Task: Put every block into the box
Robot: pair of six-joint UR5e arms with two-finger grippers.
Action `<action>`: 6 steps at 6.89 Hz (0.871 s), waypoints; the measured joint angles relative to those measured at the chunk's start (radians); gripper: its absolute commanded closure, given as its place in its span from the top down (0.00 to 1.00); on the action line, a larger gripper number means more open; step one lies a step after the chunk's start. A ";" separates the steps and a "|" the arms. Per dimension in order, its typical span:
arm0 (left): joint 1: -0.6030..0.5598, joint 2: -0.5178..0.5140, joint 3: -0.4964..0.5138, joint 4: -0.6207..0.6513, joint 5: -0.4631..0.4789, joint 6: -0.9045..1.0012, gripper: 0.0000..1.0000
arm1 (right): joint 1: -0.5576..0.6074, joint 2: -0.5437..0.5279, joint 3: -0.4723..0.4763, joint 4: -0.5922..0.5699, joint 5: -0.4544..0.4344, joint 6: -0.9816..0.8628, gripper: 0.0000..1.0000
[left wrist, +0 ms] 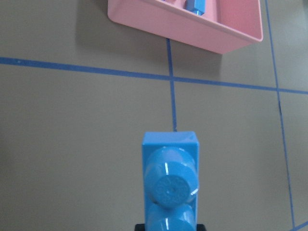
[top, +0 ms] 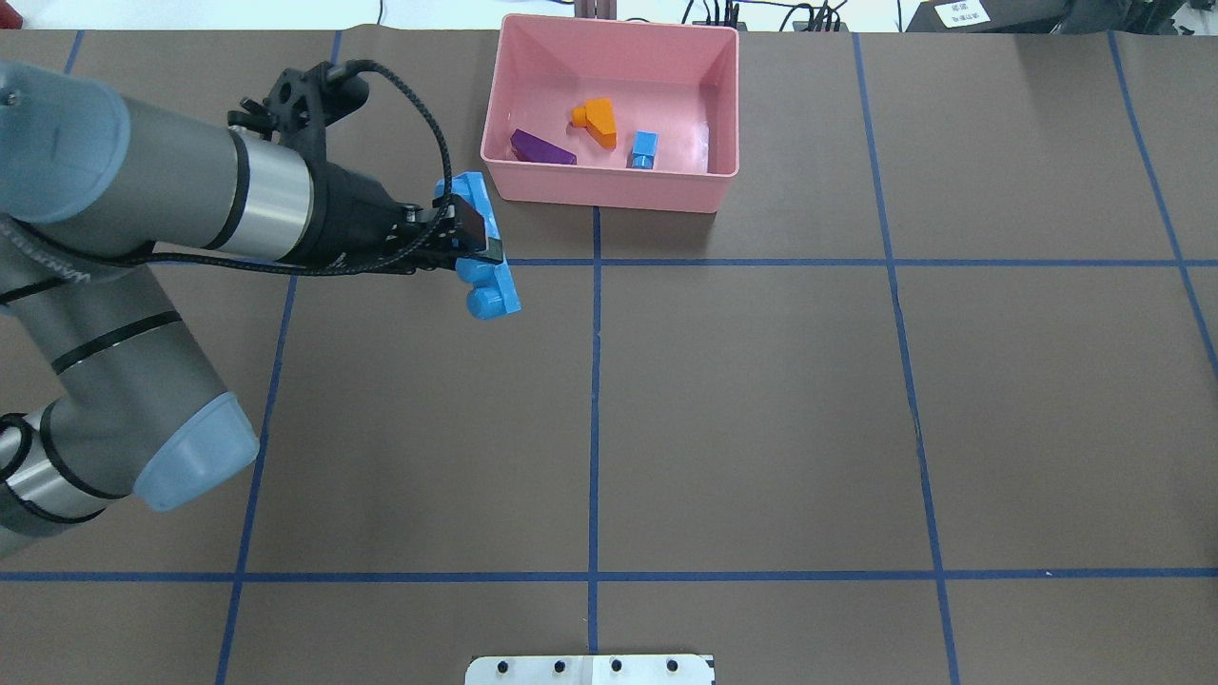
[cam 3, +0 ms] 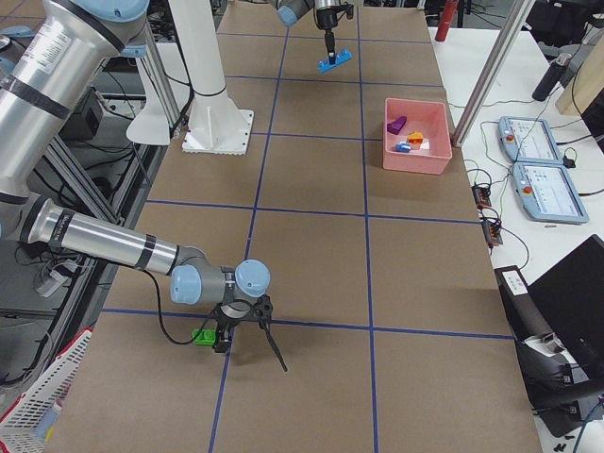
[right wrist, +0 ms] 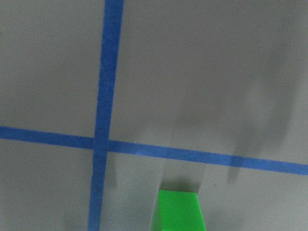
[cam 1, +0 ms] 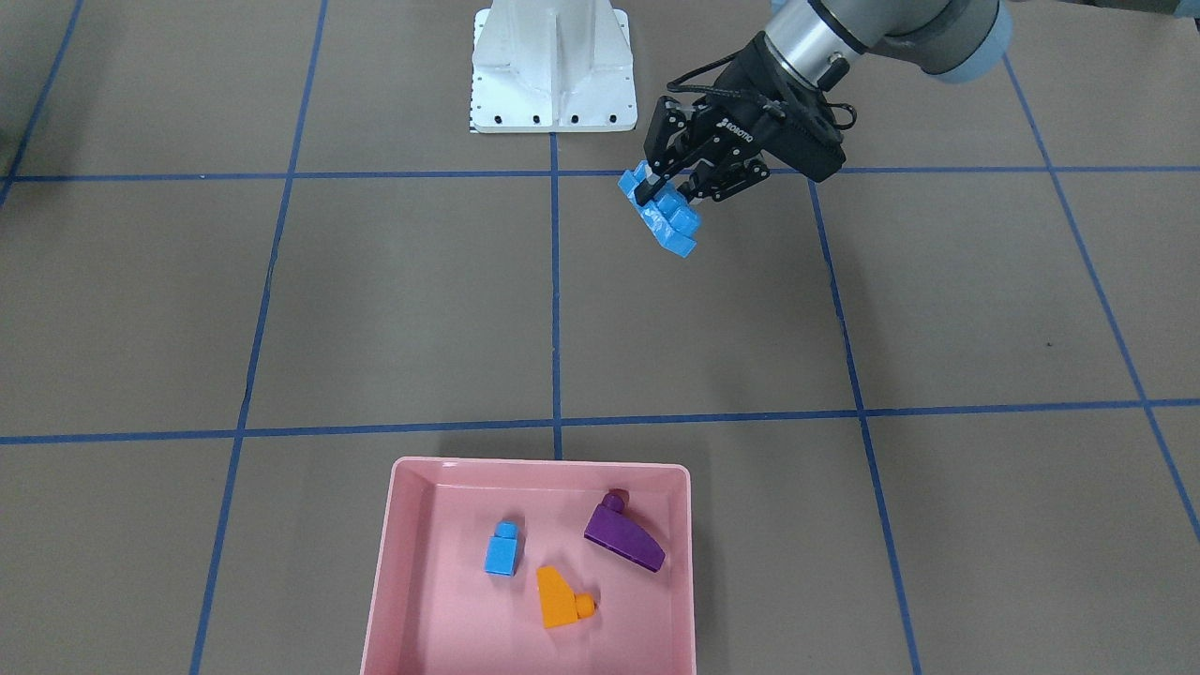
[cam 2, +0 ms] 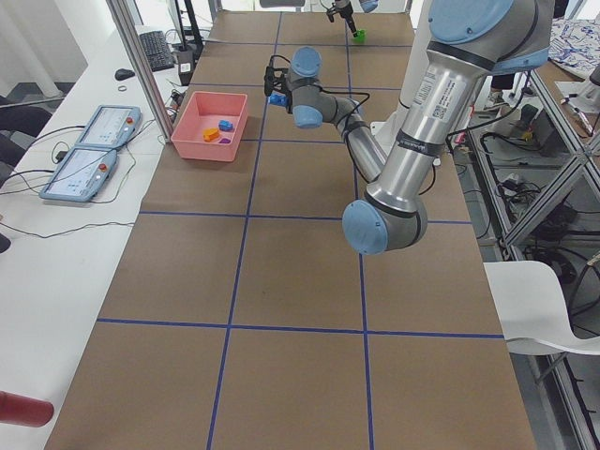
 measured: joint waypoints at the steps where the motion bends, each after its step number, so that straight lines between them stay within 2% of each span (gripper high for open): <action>1: -0.003 -0.065 0.028 0.037 0.026 -0.003 0.00 | -0.014 0.000 -0.010 0.000 0.017 0.000 0.99; 3: -0.012 -0.177 0.118 0.059 0.062 -0.004 0.00 | -0.040 0.007 -0.029 0.000 0.050 0.002 0.96; 4: -0.022 -0.241 0.179 0.061 0.083 -0.004 0.00 | -0.049 0.015 -0.042 0.000 0.060 0.004 0.81; 5: -0.030 -0.299 0.241 0.061 0.093 -0.005 0.00 | -0.054 0.023 -0.054 0.000 0.065 0.010 0.49; 6: -0.036 -0.360 0.309 0.061 0.098 -0.008 0.00 | -0.057 0.027 -0.063 -0.001 0.066 0.023 0.05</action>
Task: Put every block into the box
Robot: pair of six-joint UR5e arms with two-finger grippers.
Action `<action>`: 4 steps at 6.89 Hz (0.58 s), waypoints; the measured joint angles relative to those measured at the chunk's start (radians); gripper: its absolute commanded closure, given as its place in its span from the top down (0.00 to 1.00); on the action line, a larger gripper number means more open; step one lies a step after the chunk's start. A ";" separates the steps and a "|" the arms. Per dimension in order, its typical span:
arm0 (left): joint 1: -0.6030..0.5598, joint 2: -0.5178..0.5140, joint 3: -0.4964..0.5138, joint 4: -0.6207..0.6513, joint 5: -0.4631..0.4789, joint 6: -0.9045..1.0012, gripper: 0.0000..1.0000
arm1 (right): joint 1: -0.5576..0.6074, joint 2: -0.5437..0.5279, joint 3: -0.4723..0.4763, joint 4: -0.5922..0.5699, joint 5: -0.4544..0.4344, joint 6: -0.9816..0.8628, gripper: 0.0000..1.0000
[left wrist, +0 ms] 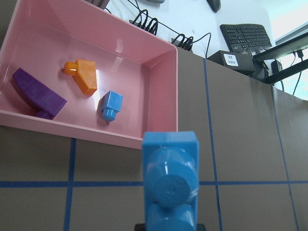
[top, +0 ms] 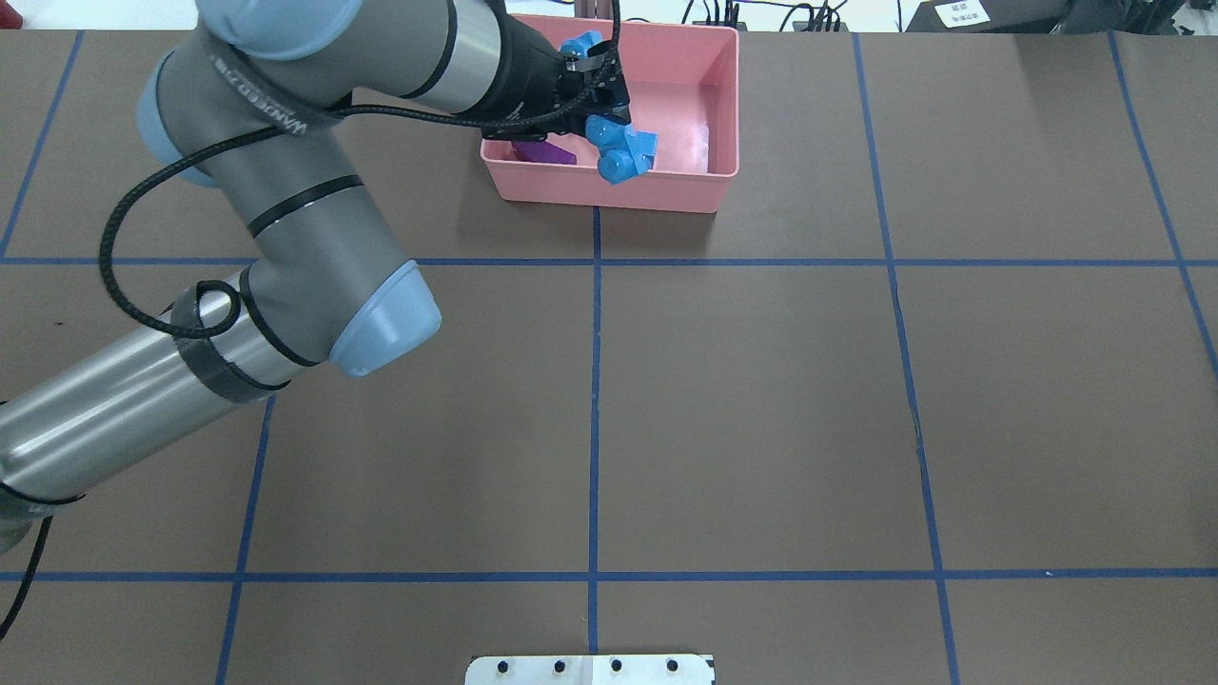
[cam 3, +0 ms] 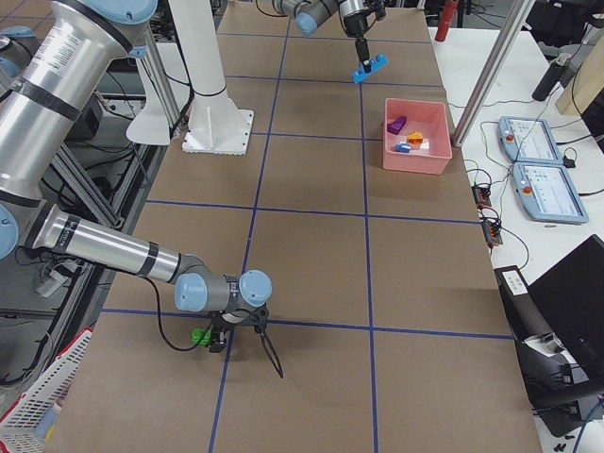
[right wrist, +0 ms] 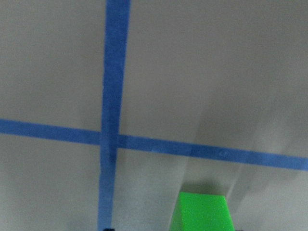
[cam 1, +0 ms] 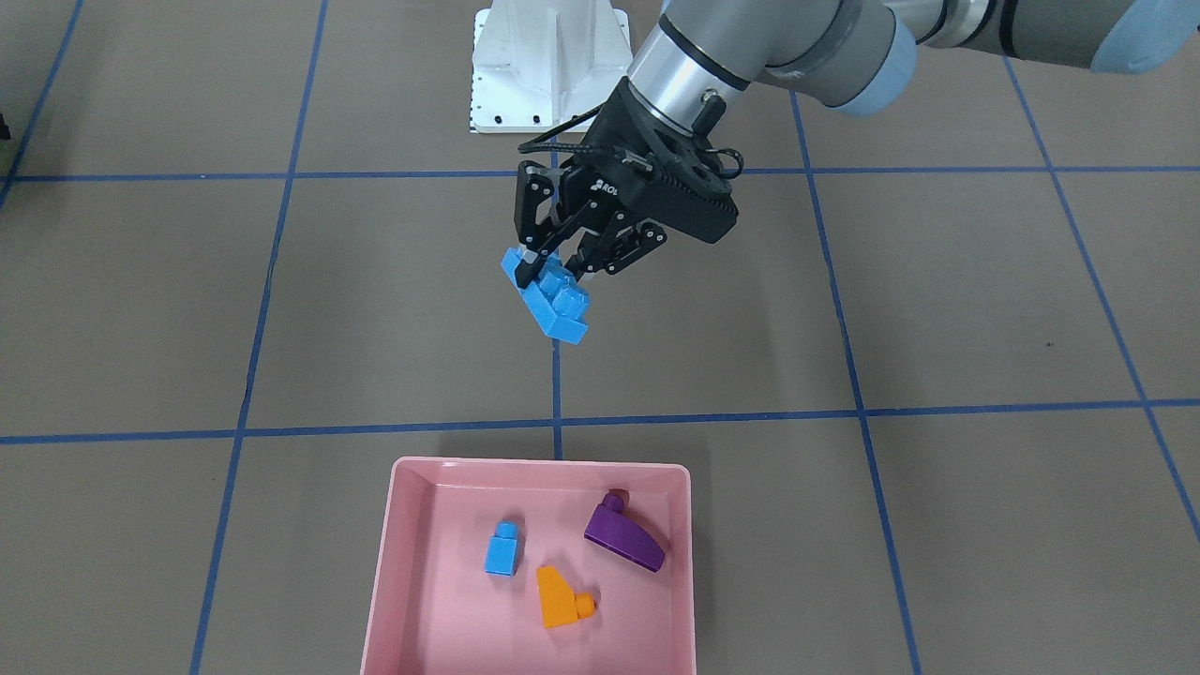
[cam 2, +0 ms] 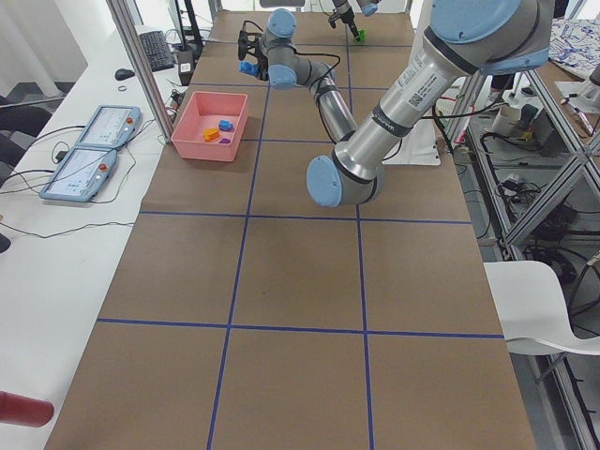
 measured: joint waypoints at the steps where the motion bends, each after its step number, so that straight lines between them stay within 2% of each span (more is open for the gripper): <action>1: -0.001 -0.059 0.071 -0.004 0.009 -0.009 0.00 | -0.001 0.001 -0.006 0.000 -0.001 0.026 0.00; 4: 0.004 -0.219 0.255 -0.015 0.061 -0.118 0.00 | 0.004 -0.034 0.021 0.045 -0.004 0.060 0.00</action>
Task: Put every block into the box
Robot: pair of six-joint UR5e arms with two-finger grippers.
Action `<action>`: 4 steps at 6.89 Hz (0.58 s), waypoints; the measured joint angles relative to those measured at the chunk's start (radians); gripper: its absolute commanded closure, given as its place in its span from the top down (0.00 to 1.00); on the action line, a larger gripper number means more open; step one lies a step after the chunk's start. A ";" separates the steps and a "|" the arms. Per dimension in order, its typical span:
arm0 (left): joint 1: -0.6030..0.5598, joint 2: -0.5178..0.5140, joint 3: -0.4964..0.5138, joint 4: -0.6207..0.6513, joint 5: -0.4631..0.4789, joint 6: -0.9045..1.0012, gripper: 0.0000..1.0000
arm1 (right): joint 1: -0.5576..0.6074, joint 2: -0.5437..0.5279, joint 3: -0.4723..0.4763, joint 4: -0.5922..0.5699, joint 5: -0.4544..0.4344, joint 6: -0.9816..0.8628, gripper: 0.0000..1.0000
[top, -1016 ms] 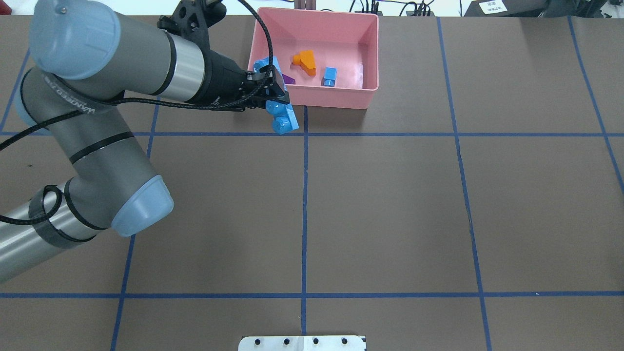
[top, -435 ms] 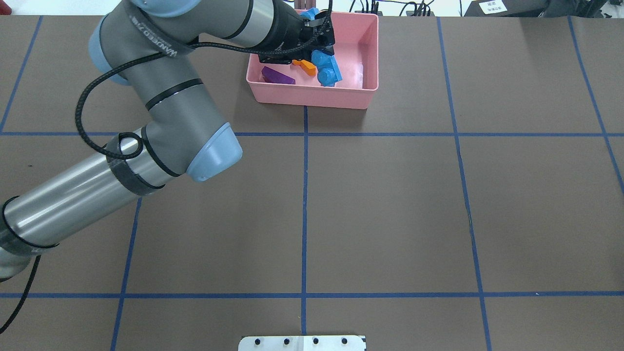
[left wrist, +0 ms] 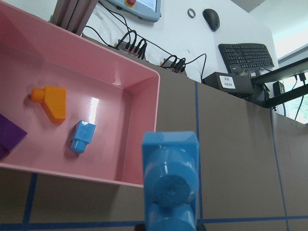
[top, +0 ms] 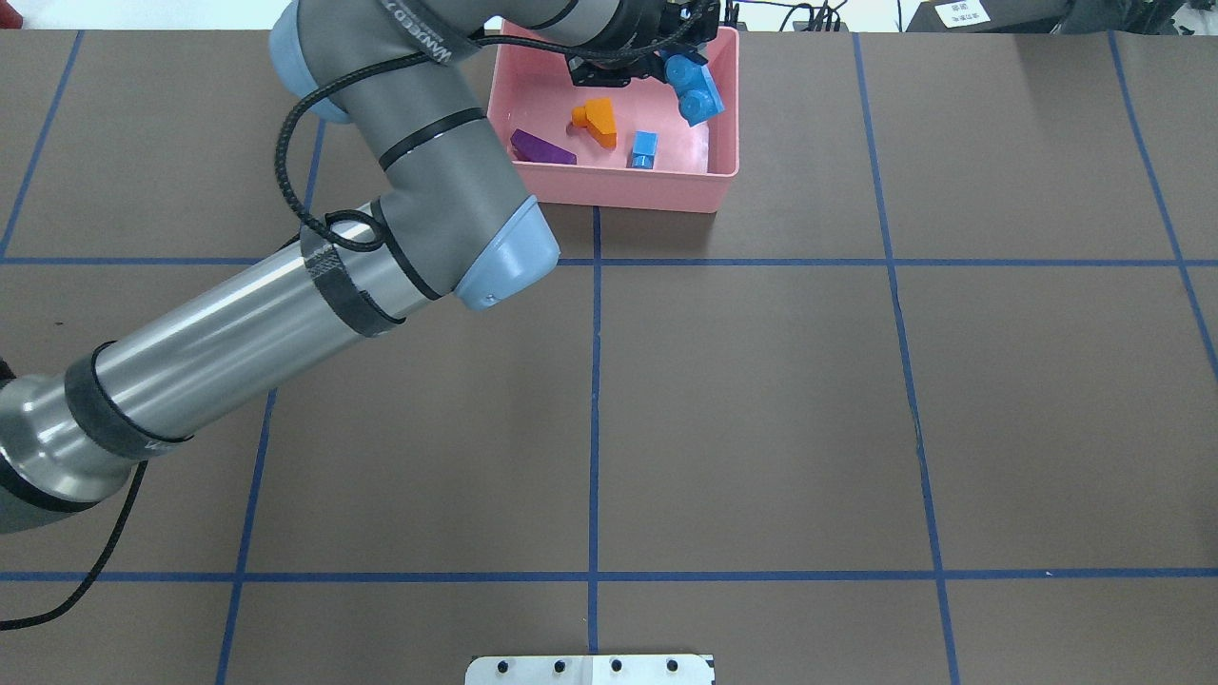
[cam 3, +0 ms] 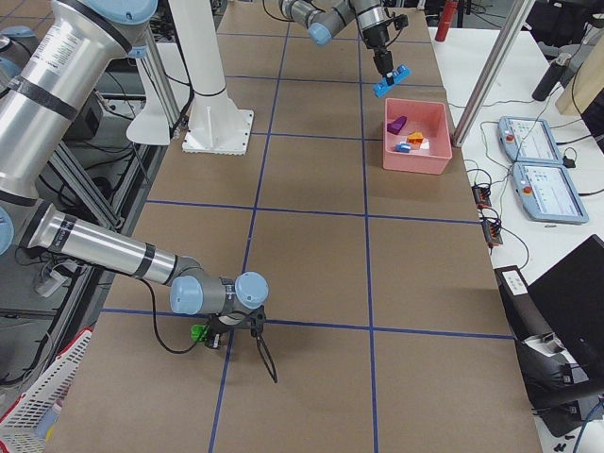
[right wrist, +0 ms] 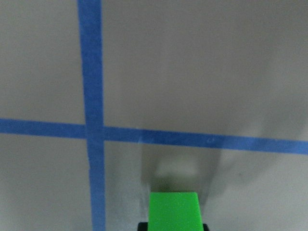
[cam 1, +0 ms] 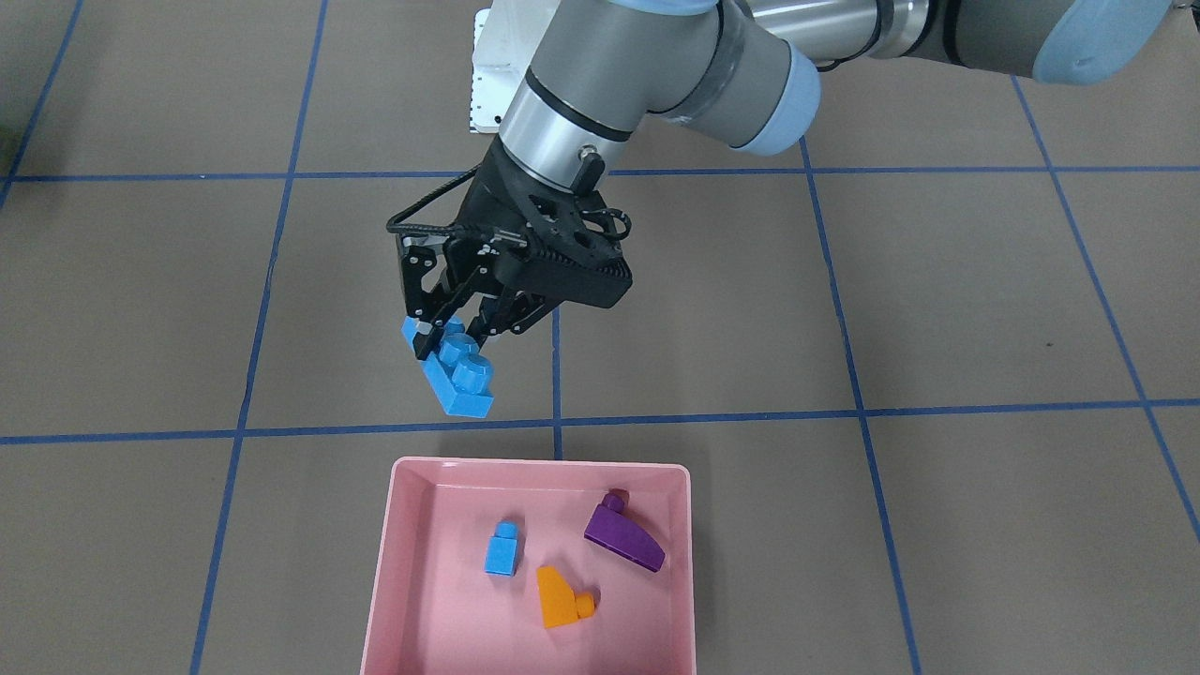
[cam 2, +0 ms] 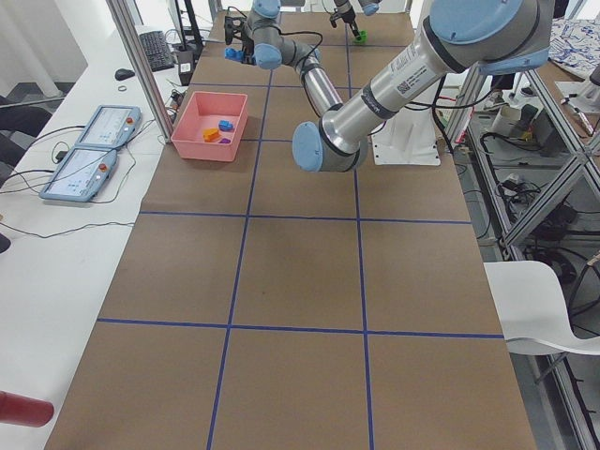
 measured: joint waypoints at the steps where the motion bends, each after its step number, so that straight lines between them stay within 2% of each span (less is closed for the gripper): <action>1: 0.000 -0.025 0.021 -0.002 0.005 -0.077 0.00 | 0.007 -0.035 0.054 0.010 -0.001 0.000 0.00; 2: 0.005 -0.041 0.038 -0.005 0.038 -0.169 0.00 | 0.040 -0.073 0.117 0.013 -0.003 0.000 0.00; 4: 0.030 -0.051 0.122 -0.068 0.214 -0.338 0.00 | 0.183 -0.093 0.199 0.015 -0.010 -0.001 0.00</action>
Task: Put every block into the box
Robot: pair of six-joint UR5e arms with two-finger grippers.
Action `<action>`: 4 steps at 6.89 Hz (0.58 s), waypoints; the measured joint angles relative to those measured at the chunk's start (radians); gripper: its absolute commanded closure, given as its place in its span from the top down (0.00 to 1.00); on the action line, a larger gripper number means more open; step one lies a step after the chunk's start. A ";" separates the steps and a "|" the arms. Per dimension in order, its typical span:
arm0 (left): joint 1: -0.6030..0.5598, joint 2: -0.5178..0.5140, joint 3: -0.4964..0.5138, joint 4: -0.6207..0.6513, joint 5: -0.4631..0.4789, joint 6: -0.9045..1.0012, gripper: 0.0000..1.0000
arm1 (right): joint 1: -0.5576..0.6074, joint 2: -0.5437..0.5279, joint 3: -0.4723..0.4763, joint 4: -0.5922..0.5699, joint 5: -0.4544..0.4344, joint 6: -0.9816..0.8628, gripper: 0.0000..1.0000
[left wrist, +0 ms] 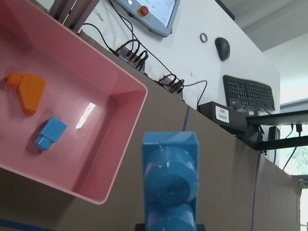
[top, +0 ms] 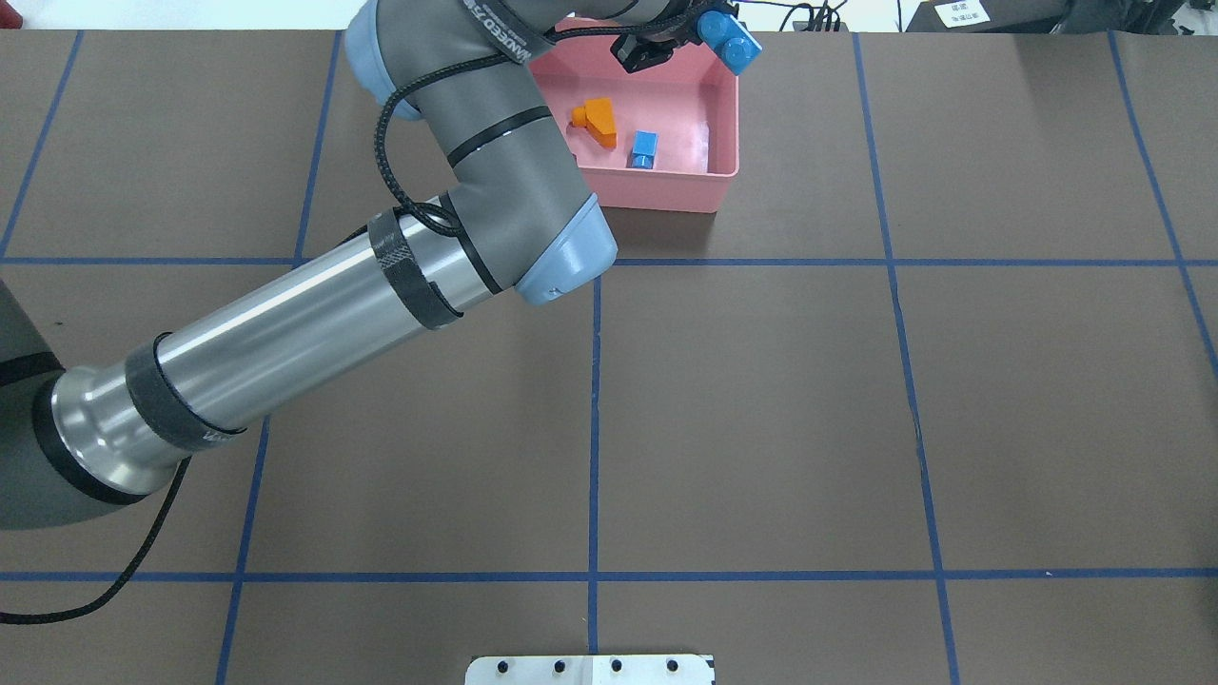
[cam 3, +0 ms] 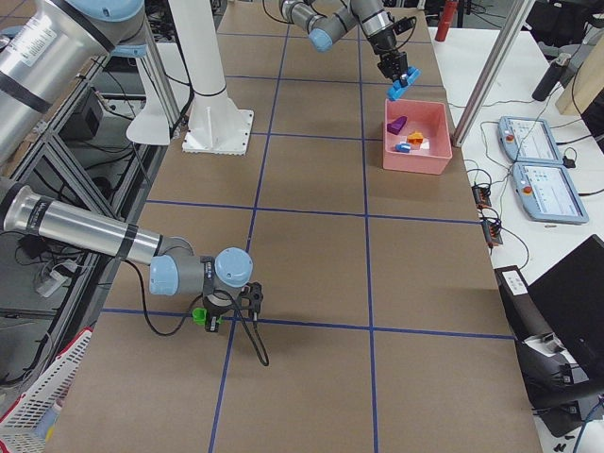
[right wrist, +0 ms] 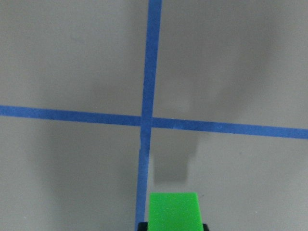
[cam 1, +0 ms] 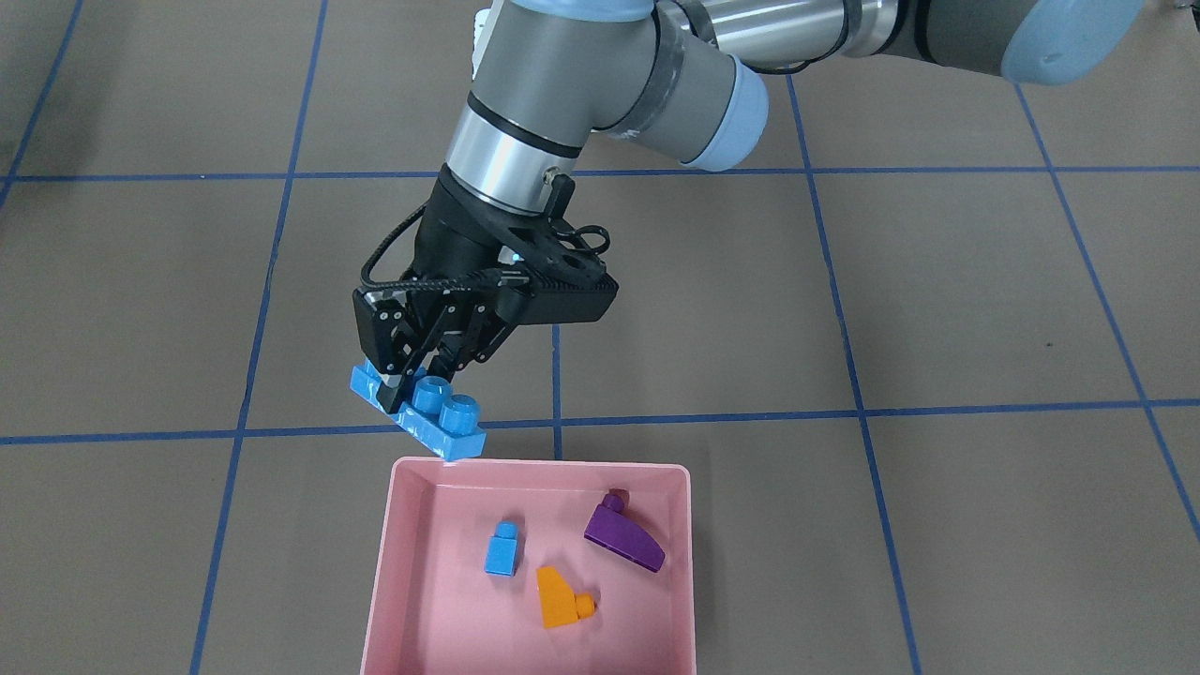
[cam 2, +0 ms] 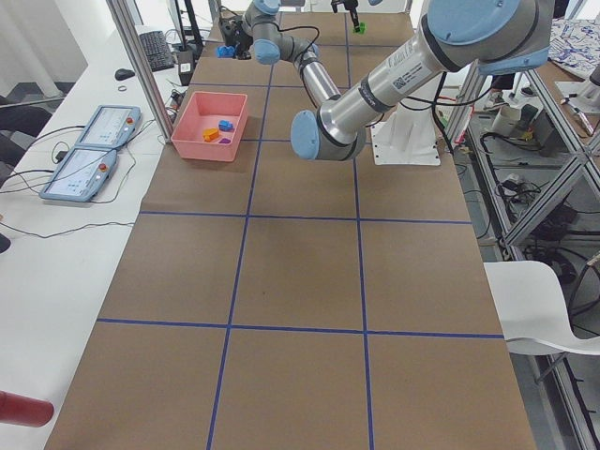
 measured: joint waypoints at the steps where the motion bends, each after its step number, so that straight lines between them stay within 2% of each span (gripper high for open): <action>1: 0.009 0.000 0.060 -0.040 0.074 -0.088 0.00 | 0.084 0.021 0.021 0.001 -0.001 -0.001 0.00; 4: 0.027 0.002 0.207 -0.069 0.232 -0.321 0.00 | 0.286 0.134 0.079 0.001 -0.001 -0.003 0.00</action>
